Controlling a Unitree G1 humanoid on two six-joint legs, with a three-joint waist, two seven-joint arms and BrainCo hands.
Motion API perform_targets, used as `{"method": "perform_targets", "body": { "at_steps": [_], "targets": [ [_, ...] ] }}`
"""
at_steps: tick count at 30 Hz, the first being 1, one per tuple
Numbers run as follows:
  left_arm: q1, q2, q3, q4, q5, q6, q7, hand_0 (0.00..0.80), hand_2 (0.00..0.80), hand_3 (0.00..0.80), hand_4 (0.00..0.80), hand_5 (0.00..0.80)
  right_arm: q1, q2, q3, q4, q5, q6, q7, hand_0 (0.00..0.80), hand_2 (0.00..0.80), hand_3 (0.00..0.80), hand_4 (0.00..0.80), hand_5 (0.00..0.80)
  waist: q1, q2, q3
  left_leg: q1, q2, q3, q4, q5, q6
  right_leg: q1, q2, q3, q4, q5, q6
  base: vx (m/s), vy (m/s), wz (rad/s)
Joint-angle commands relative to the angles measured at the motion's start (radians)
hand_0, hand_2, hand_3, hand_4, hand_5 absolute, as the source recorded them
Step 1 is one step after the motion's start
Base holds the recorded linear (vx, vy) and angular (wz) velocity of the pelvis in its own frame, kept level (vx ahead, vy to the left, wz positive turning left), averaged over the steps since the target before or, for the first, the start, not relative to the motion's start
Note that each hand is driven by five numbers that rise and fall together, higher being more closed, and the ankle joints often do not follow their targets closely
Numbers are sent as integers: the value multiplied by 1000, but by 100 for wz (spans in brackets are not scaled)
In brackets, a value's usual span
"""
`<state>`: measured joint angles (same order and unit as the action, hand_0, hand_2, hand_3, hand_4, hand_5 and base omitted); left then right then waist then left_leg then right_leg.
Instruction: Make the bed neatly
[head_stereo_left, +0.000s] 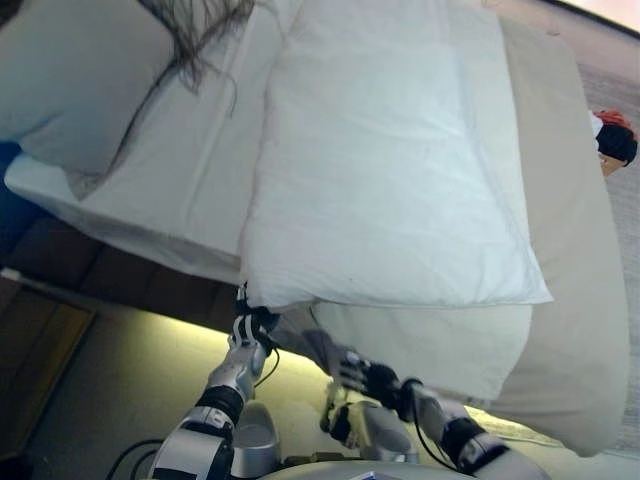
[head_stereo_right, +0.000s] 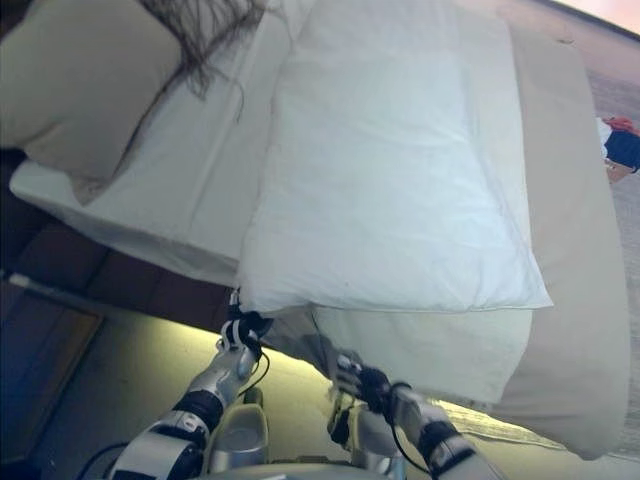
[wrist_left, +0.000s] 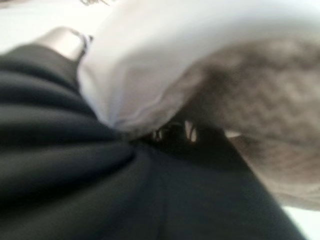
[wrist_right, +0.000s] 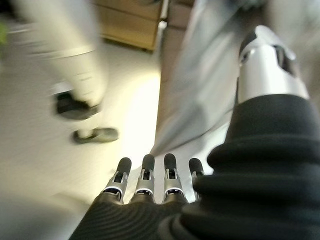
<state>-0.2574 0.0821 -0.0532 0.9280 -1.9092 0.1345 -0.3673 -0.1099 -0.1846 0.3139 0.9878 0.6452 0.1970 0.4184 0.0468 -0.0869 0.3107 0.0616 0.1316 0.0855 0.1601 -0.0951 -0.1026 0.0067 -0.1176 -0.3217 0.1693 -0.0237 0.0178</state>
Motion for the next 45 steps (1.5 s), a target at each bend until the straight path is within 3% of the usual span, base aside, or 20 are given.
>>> {"method": "perform_targets", "body": {
  "at_steps": [1,9,15,30,35,39,41,42,43,45],
  "targets": [
    [11,44,125,-149,108,45,-160,800,800,800,800,800,60,-55,-65,47,-80,7,43,0,0,0,0,0,16,22,-102,-8,-23,-8,21,47,22,104,-78,36,-19,-20,82,124,164,-5],
    [111,125,291,-273,191,47,-147,800,800,800,800,800,113,-89,-216,125,-109,8,44,0,0,0,0,0,21,67,-162,58,-51,2,-29,39,36,160,-89,32,-48,-19,91,41,106,-5],
    [122,226,397,-241,196,25,-125,800,800,800,800,800,81,-106,-243,171,-97,-15,26,0,0,0,0,0,44,88,-187,68,-74,-7,-43,39,45,178,-98,11,-70,-10,88,-44,79,1],
    [239,468,711,102,90,0,-102,800,800,800,800,800,29,-150,-273,235,-59,-65,43,0,0,0,0,0,95,116,-200,52,-104,-30,-37,25,58,189,-116,-20,-100,-15,87,-64,86,3],
    [244,569,786,267,111,3,4,800,800,800,800,800,8,-167,-300,260,-18,-69,34,0,0,0,0,0,84,133,-217,45,-124,-17,-66,33,71,173,-134,-14,-143,26,108,-119,118,-19],
    [217,670,804,363,135,43,44,800,800,800,800,800,-5,-179,-309,271,-5,-86,38,0,0,0,0,0,75,147,-233,37,-155,-13,-115,48,88,139,-163,-4,-164,94,124,-125,117,-11],
    [208,689,805,371,137,52,58,800,800,800,800,800,-10,-174,-313,265,3,-100,40,0,0,0,0,0,73,149,-232,41,-167,-11,-136,49,97,113,-173,1,-127,119,133,-158,106,-1],
    [202,694,802,366,136,54,65,800,800,800,800,800,-19,-166,-307,256,13,-104,35,0,0,0,0,0,74,153,-227,35,-174,-8,-148,62,108,85,-170,-2,-45,122,131,-237,169,-2],
    [194,695,794,353,139,60,60,800,800,800,800,800,-26,-155,-296,246,25,-112,28,0,0,0,0,0,72,160,-220,33,-179,-15,-158,69,122,45,-150,12,97,87,125,-307,215,-2],
    [159,682,743,317,141,60,38,800,800,800,800,800,-32,-151,-264,219,63,-114,17,0,0,0,0,0,58,164,-210,15,-188,-38,-168,95,138,-18,-58,60,330,10,102,-300,145,10]
  ]
}}
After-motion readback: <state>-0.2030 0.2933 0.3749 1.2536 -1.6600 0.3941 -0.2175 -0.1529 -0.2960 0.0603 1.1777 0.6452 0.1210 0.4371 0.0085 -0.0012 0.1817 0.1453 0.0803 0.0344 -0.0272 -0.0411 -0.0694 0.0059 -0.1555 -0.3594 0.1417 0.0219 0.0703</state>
